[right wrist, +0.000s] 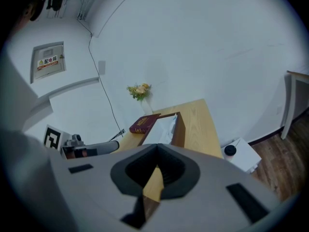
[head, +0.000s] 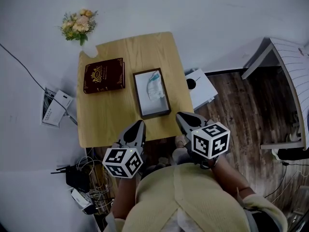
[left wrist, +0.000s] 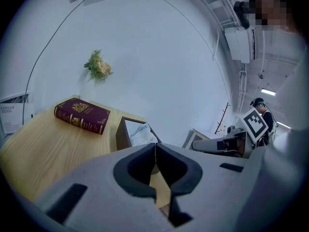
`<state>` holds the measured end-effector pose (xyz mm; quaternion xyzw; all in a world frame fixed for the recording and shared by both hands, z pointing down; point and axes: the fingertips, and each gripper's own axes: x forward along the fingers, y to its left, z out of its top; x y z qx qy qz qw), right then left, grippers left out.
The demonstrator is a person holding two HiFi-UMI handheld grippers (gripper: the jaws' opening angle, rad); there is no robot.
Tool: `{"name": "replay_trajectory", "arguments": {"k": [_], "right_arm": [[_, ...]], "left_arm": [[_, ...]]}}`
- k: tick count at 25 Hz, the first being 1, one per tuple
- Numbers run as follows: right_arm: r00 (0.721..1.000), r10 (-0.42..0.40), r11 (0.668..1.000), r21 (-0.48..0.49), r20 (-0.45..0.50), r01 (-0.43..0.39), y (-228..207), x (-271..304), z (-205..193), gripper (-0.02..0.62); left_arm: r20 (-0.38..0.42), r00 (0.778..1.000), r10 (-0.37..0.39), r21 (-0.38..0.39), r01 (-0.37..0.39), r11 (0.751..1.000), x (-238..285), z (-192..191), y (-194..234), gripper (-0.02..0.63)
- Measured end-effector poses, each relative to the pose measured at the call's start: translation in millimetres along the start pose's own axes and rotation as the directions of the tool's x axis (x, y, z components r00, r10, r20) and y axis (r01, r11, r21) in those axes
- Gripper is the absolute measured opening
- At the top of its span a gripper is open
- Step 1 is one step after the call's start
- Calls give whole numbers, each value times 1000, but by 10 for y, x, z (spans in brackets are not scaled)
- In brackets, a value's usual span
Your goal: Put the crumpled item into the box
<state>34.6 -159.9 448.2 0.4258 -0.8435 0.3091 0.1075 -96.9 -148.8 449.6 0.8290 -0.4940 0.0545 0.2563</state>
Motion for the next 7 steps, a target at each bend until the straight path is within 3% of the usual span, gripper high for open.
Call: {"name": "replay_trajectory", "arguments": {"k": [7], "right_arm": [[1000,-4,1000,2,3,3,-4,3,16,28]], "left_arm": [[-2,1000,-3,6,3,1000,12,9,5,23]]}}
